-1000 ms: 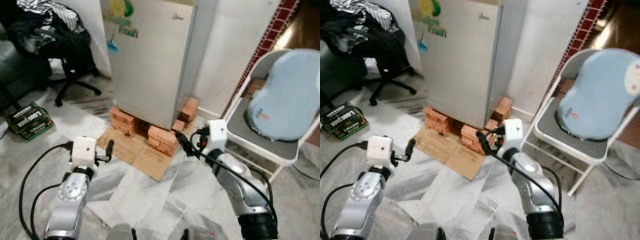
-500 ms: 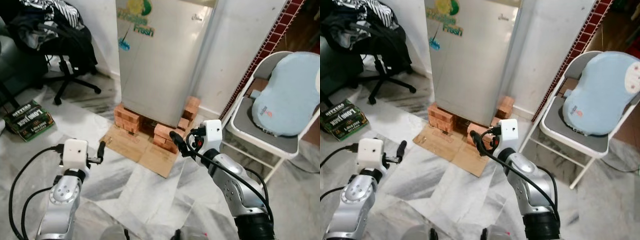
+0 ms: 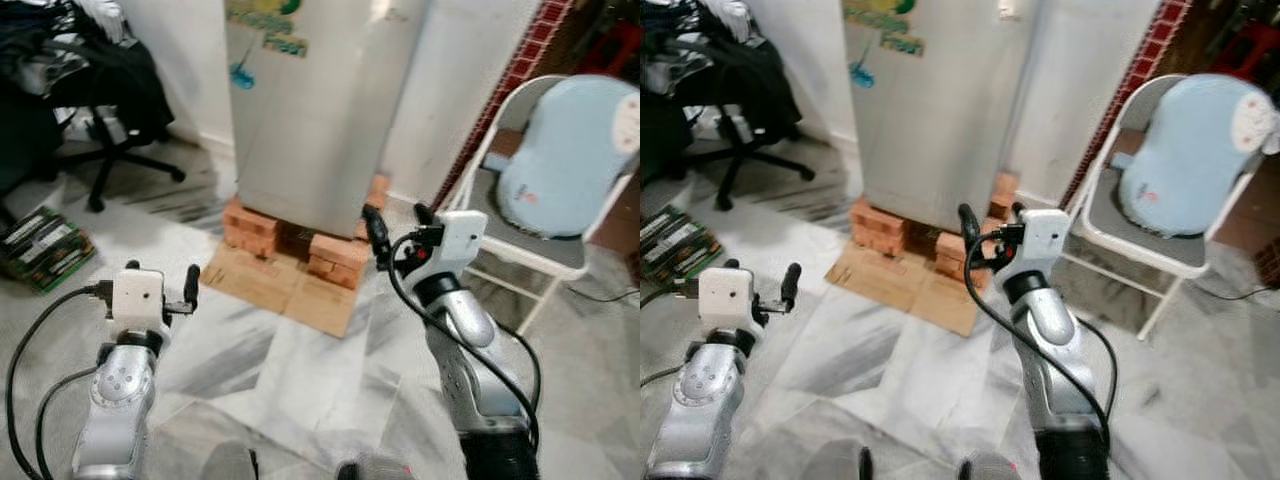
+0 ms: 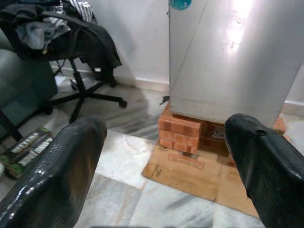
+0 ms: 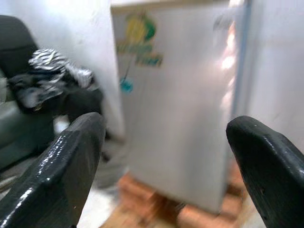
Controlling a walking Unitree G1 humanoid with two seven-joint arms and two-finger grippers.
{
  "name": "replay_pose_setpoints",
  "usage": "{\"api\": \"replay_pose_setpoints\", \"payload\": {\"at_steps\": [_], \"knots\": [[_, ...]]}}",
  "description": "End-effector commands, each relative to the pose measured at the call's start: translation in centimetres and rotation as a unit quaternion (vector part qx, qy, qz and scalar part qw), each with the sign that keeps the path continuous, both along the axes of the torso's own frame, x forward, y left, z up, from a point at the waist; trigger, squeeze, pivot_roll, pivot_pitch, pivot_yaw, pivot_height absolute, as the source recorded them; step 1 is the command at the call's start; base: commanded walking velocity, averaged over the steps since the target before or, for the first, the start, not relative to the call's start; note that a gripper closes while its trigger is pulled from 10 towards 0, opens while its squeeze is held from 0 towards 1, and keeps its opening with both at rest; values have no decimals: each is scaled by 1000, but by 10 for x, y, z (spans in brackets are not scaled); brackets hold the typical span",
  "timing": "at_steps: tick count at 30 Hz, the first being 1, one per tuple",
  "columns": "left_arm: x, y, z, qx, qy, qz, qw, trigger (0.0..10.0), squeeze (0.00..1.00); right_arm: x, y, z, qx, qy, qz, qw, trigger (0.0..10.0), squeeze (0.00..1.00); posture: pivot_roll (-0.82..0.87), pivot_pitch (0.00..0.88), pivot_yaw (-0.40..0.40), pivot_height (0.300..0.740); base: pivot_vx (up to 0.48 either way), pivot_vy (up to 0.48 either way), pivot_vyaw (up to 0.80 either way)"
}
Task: Restocking fridge
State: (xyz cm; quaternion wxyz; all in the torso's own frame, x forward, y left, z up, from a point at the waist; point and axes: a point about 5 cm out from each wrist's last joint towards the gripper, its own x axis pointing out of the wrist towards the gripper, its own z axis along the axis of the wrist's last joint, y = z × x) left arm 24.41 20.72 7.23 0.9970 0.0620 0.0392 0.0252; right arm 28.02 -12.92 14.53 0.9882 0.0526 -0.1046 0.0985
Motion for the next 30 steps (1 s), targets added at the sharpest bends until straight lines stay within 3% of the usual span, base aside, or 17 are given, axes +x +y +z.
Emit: {"api": "replay_pose_setpoints", "payload": {"at_steps": [1, 3, 6, 8, 10, 12, 15, 20, 25, 30], "knots": [[1, -3, 2, -7, -11, 0, 1000, 10000, 0, 0, -6, -1, -7, -3, -15, 1000, 10000, 0, 26, 103, -44, 740, 0, 0, 0], [1, -2, 1, -5, -7, 16, 1000, 10000, 0, 1, -6, -7, -2, 5, -13, 1000, 10000, 0, 27, 101, -44, 740, 0, 0, 0], [0, -2, -1, -12, 2, 29, 1000, 10000, 0, -2, -3, -24, -54, 1, -20, 998, 10000, 0, 33, 99, -43, 740, 0, 0, 0], [-1, -4, -1, -18, 1, 25, 1000, 10000, 0, -2, -2, -34, -62, 20, -27, 998, 10000, 0, 34, 99, -43, 740, 0, 0, 0], [1, -10, 5, -40, -13, 11, 999, 10000, 0, 7, -8, -48, -15, 91, -39, 995, 10000, 0, 36, 106, -47, 740, 0, 0, 0], [4, -13, 12, -40, -33, 6, 999, 10000, 0, 10, -11, -51, 4, 100, -41, 994, 10000, 0, 46, 110, -48, 740, 0, 0, 0], [4, -16, 21, -32, -50, 8, 998, 10000, 0, 8, -10, -56, 2, 101, -37, 994, 10000, 0, 53, 105, -55, 740, 0, 0, 0], [15, -23, 37, -22, -75, -15, 997, 10000, 0, 12, -13, -57, -52, 77, -38, 995, 10000, 0, 53, 94, -80, 740, 0, 0, 0], [27, -24, 33, -36, -65, -13, 997, 10000, 0, 20, -28, -54, -53, 82, -79, 992, 10000, 0, 21, 70, -71, 740, 0, 96, -160], [22, -26, 27, -35, -48, -26, 998, 10000, 0, 16, -30, -54, -40, 77, -93, 992, 10000, 0, 35, 94, -63, 740, 0, 480, -800]]}}
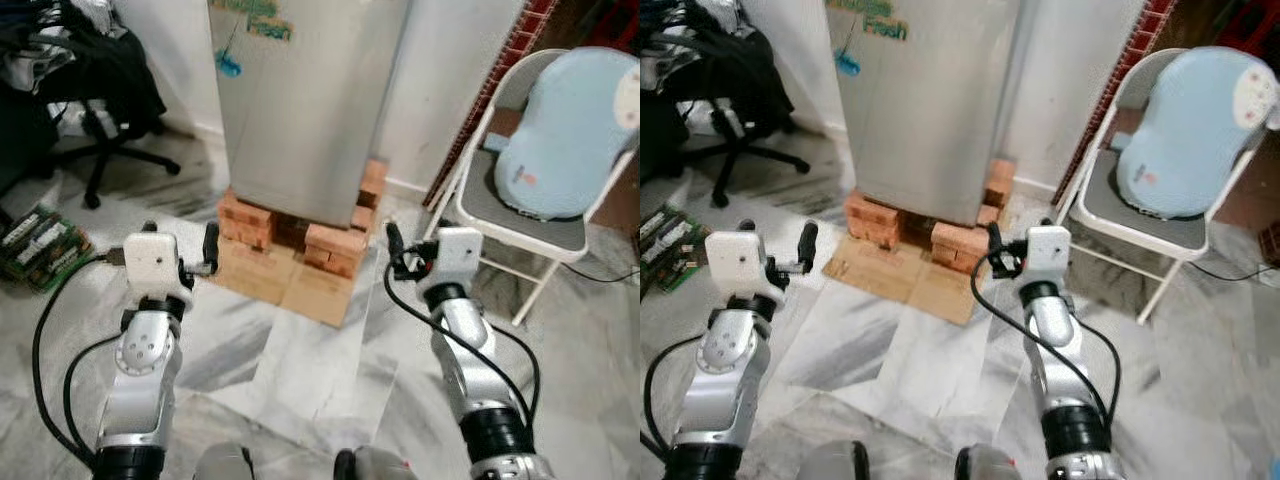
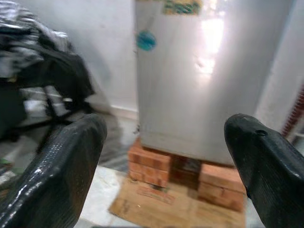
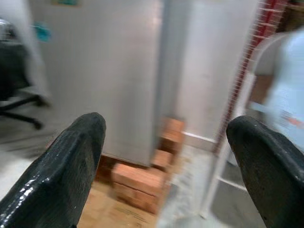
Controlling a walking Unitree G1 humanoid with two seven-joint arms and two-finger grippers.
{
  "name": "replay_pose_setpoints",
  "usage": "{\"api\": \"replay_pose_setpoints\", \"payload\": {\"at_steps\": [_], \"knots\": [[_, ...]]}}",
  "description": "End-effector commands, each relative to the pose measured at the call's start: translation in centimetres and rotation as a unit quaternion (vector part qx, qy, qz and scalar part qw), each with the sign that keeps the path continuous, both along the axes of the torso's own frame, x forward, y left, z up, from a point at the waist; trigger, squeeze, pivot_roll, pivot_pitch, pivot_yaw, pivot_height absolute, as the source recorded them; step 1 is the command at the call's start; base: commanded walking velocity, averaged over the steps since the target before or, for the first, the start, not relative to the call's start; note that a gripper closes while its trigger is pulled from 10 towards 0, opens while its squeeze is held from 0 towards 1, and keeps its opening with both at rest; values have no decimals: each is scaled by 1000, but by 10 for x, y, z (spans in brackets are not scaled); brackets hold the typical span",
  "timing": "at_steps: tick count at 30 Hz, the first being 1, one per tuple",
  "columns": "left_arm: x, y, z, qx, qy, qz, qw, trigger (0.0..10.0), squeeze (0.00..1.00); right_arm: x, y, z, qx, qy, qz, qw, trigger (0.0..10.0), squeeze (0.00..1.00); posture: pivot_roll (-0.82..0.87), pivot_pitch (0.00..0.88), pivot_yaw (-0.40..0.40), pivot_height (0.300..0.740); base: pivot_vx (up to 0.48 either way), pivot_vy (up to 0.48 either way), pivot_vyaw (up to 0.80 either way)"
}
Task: Restocking fridge
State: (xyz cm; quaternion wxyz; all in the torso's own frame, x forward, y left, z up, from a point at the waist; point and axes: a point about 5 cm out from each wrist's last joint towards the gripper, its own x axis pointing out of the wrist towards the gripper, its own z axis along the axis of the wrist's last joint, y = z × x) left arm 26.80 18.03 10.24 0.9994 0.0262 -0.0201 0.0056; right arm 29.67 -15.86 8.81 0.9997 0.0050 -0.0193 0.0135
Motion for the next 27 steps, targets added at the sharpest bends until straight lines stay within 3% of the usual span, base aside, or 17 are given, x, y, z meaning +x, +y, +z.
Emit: {"api": "replay_pose_setpoints", "payload": {"at_steps": [1, 10, 17, 27], "knots": [[-2, 1, -5, 1, 13, -5, 1000, 10000, 0, 0, 0, 3, 5, -11, -7, 1000, 10000, 0, 35, 94, -63, 740, 0, 480, -800], [-14, 11, -16, 11, 34, 5, 999, 10000, 0, 8, 13, 2, 14, -2, 17, 1000, 10000, 0, 79, 110, -102, 740, 0, 480, -800], [-19, 17, -20, 5, 43, 4, 999, 10000, 0, 9, 8, 3, 12, -6, -1, 1000, 10000, 0, 77, 116, -92, 740, 0, 480, -800], [-13, 18, -21, 4, 46, -1, 999, 10000, 0, 11, 4, 5, 4, -6, -6, 1000, 10000, 0, 58, 137, -99, 740, 0, 480, -800]]}}
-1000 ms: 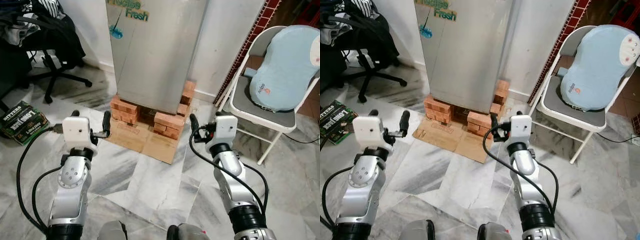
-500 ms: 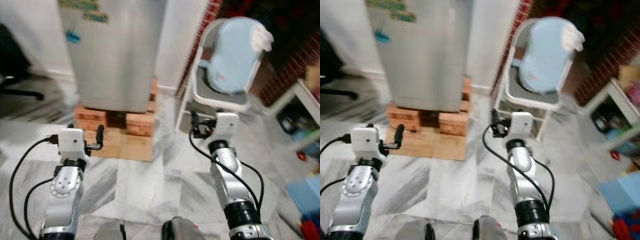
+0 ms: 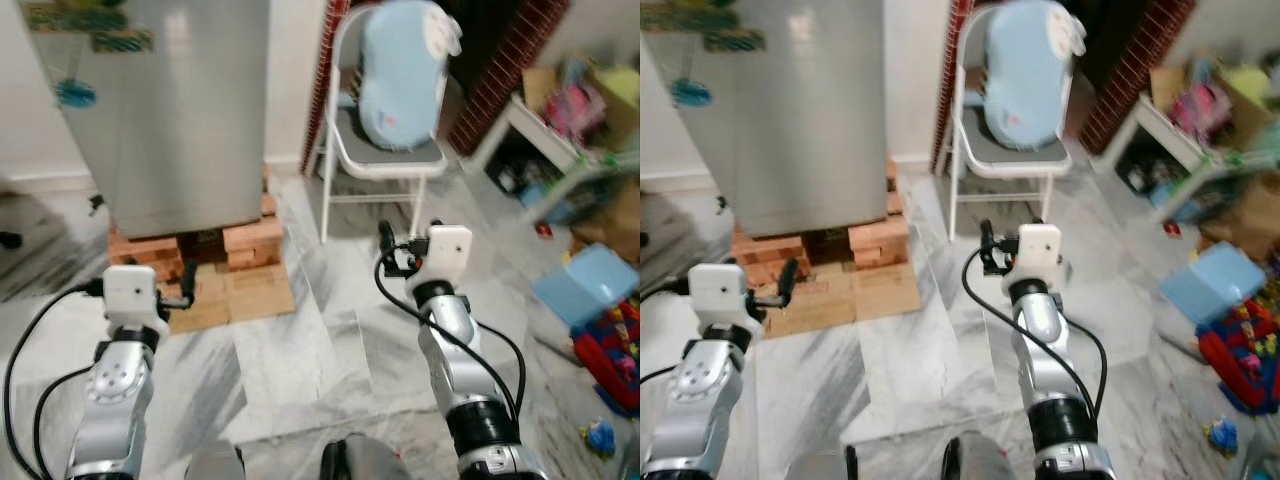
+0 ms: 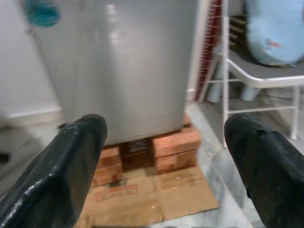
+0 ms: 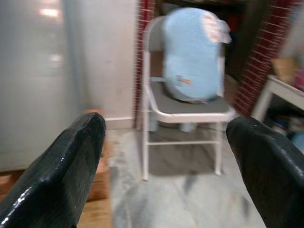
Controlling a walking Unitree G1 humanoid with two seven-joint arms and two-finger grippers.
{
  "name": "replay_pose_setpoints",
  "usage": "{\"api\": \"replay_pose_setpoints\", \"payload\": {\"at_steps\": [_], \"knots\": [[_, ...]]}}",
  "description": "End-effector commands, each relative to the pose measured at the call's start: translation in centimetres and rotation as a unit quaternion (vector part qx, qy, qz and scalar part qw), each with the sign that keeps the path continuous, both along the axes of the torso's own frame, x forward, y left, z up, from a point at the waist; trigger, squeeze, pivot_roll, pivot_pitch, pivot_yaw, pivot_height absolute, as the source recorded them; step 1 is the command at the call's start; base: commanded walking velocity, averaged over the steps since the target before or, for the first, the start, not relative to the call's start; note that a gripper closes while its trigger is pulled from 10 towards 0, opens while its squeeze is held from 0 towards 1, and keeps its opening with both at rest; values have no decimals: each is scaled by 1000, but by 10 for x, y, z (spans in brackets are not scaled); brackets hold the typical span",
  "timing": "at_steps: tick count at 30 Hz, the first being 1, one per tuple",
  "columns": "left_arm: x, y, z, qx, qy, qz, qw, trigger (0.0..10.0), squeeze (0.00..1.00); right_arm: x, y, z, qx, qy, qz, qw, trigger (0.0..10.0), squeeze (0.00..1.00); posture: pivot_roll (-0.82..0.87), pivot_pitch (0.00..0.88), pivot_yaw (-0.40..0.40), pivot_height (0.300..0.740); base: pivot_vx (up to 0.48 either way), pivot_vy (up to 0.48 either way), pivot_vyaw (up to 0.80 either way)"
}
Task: Restocking fridge
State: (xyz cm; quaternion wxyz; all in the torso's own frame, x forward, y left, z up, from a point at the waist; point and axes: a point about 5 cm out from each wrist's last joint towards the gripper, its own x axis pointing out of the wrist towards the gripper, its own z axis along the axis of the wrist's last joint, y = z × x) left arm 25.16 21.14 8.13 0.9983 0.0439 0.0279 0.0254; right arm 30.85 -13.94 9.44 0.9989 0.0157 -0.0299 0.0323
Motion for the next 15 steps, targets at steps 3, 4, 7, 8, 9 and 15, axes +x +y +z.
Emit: {"api": "replay_pose_setpoints", "payload": {"at_steps": [3, 4, 7, 8, 9, 15], "knots": [[4, -14, 1, -16, -6, -19, 1000, 10000, 0, -1, -15, -2, -9, 6, -23, 1000, 10000, 0, 59, 139, -102, 740, 0, 480, -800], [4, -14, 1, -16, -5, -19, 1000, 10000, 0, -1, -14, -2, -10, 6, -22, 1000, 10000, 0, 59, 142, -103, 740, 0, 480, -800], [1, -16, -1, -18, -3, -21, 1000, 10000, 0, -1, -15, -1, -11, 6, -23, 1000, 10000, 0, 59, 143, -103, 740, 0, 480, -800], [0, -16, -1, -18, -2, -22, 1000, 10000, 0, -1, -15, -1, -11, 5, -24, 1000, 10000, 0, 59, 144, -103, 740, 0, 480, -800], [0, -16, -2, -18, -1, -22, 1000, 10000, 0, -1, -15, -1, -11, 6, -24, 1000, 10000, 0, 60, 145, -102, 740, 0, 480, -800], [-1, -16, -3, -17, 2, -22, 1000, 10000, 0, -1, -16, 0, -11, 5, -26, 1000, 10000, 0, 60, 145, -102, 740, 0, 480, -800]]}}
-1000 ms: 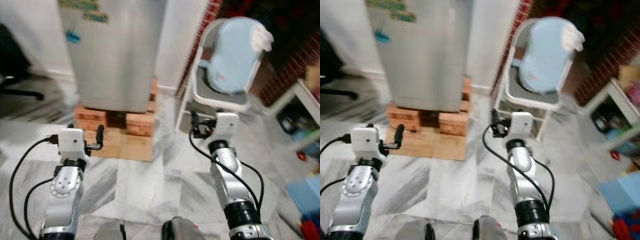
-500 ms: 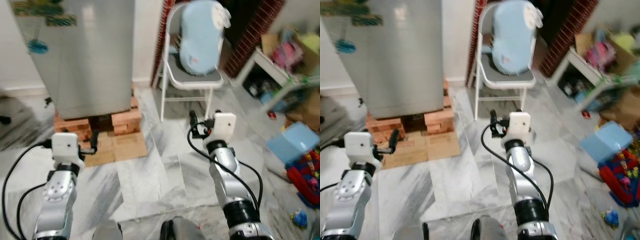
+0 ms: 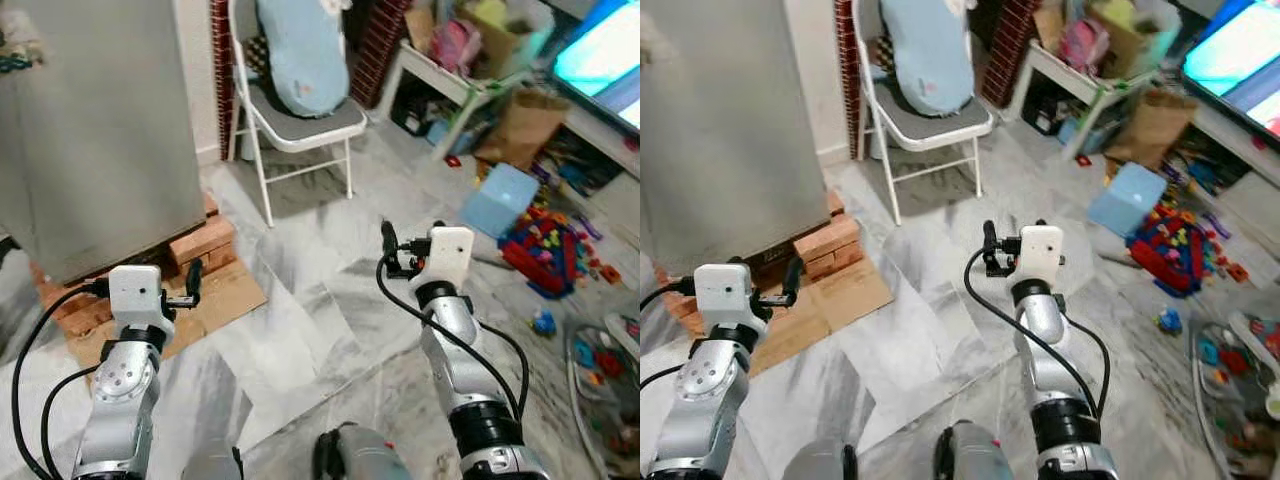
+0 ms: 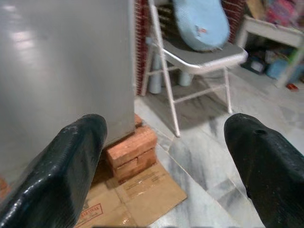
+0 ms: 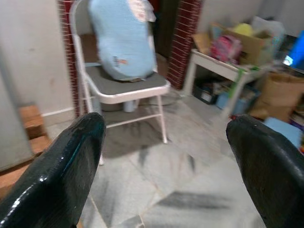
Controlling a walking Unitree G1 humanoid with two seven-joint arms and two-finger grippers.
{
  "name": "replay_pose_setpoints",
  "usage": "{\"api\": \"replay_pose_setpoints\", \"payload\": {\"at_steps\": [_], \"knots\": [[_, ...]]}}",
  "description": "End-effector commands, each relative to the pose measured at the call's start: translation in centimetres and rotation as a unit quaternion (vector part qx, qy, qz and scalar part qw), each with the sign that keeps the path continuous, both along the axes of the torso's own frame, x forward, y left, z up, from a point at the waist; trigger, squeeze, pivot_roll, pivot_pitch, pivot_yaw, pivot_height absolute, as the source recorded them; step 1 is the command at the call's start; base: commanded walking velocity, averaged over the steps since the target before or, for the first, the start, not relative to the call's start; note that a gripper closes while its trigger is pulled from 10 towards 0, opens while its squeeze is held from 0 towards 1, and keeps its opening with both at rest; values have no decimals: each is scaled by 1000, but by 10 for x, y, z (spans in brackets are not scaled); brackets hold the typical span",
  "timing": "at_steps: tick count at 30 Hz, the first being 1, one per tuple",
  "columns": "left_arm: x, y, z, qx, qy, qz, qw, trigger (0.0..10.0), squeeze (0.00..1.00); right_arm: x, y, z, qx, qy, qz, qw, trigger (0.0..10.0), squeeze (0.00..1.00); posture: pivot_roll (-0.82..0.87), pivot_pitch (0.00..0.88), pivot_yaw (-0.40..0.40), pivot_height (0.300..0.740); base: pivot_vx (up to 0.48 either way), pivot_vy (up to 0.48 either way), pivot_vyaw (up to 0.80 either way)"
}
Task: Restocking fridge
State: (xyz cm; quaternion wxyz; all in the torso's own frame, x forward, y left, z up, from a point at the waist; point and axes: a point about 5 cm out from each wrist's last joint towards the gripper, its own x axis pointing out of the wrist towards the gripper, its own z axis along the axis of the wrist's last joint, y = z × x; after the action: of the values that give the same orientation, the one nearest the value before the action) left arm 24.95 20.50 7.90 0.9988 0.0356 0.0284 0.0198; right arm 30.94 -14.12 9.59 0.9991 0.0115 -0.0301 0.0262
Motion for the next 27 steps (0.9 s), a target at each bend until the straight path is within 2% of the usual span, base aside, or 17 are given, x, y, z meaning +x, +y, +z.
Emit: {"api": "replay_pose_setpoints", "payload": {"at_steps": [1, 6, 15, 21, 27], "knots": [[2, -10, -1, -8, 1, -18, 1000, 10000, 0, -2, -15, -2, -7, 5, -21, 1000, 10000, 0, 60, 145, -102, 740, 0, 480, -800], [3, -11, 2, 0, -9, -33, 999, 10000, 0, -2, -14, -2, -7, 5, -21, 1000, 10000, 0, 60, 141, -102, 740, 0, 418, -800], [3, -18, 3, 18, -3, -70, 997, 10000, 0, -2, -17, 0, 0, -8, -37, 999, 10000, 0, 74, 125, -48, 740, 0, 0, -774], [12, -27, 8, 43, -1, -120, 992, 10000, 0, -4, -21, 1, 12, -17, -71, 997, 10000, 0, 62, 126, 34, 740, 0, 0, -73], [23, -27, 15, 63, -9, -134, 989, 10000, 0, -7, -25, 4, 15, -24, -85, 996, 10000, 0, 42, 137, 41, 740, 0, 0, 0]]}}
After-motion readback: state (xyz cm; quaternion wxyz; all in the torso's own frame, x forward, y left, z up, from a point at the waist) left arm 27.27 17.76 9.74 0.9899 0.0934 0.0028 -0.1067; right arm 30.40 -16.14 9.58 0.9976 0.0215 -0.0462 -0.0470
